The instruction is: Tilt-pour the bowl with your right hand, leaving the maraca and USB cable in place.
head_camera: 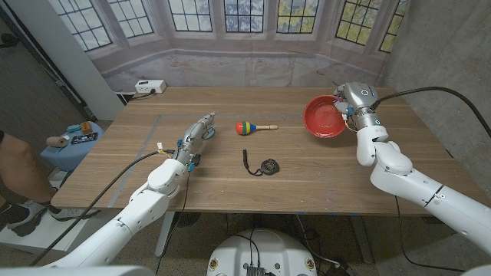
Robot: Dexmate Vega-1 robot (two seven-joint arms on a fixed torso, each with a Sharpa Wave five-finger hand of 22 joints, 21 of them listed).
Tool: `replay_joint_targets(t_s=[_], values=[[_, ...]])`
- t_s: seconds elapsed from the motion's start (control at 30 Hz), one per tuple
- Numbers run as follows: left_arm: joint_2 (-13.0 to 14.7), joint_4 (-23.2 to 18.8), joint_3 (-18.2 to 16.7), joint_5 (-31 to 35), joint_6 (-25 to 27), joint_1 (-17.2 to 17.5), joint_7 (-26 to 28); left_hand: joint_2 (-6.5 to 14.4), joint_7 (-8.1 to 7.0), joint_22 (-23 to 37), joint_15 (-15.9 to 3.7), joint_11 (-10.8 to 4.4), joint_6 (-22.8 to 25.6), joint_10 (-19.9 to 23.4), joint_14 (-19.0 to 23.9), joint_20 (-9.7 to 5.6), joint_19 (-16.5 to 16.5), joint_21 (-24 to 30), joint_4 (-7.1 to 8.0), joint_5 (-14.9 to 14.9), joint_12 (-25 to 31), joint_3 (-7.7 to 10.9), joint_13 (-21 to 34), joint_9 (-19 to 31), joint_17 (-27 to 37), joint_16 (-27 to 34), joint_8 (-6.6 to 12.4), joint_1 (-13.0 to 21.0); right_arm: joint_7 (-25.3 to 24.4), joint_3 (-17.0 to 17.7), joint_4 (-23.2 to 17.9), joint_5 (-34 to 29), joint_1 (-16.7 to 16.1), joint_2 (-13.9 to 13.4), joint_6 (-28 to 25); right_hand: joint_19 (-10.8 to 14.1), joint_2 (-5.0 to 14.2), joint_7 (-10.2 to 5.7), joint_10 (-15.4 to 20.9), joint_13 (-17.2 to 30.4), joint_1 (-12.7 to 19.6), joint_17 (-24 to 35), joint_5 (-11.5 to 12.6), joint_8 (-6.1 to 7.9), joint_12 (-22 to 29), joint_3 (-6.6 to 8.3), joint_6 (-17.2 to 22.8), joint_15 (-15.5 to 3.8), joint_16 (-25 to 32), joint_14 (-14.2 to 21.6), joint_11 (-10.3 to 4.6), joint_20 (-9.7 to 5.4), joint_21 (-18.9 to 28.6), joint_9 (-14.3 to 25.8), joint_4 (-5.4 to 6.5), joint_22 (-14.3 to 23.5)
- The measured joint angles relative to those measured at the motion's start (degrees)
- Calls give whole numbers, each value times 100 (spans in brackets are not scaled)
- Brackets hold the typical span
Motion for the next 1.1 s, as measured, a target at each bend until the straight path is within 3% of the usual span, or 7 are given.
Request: replay_joint_targets(t_s=[0.67, 1.1], values=[[4, 37, -51, -29, -88, 70, -22, -23, 0, 0, 0, 0, 0, 0, 0, 0, 0, 3, 0, 0, 0, 0, 0, 0, 0, 0, 0, 23, 1144, 218, -343, 775, 52, -309, 33, 1, -14, 0, 0, 22, -13, 26, 0, -2, -3, 0, 0, 0, -62, 0, 0, 0, 0, 4, 0, 0], [-13, 22, -22, -30, -94, 68, -39, -23, 0, 0, 0, 0, 0, 0, 0, 0, 0, 3, 0, 0, 0, 0, 0, 0, 0, 0, 0, 23, 1785, 283, -462, 1370, 119, -434, -229, 1, -5, 0, 0, 22, -3, 53, 0, -12, -23, 0, 1, 0, -106, 0, 0, 0, 0, 3, 0, -12]])
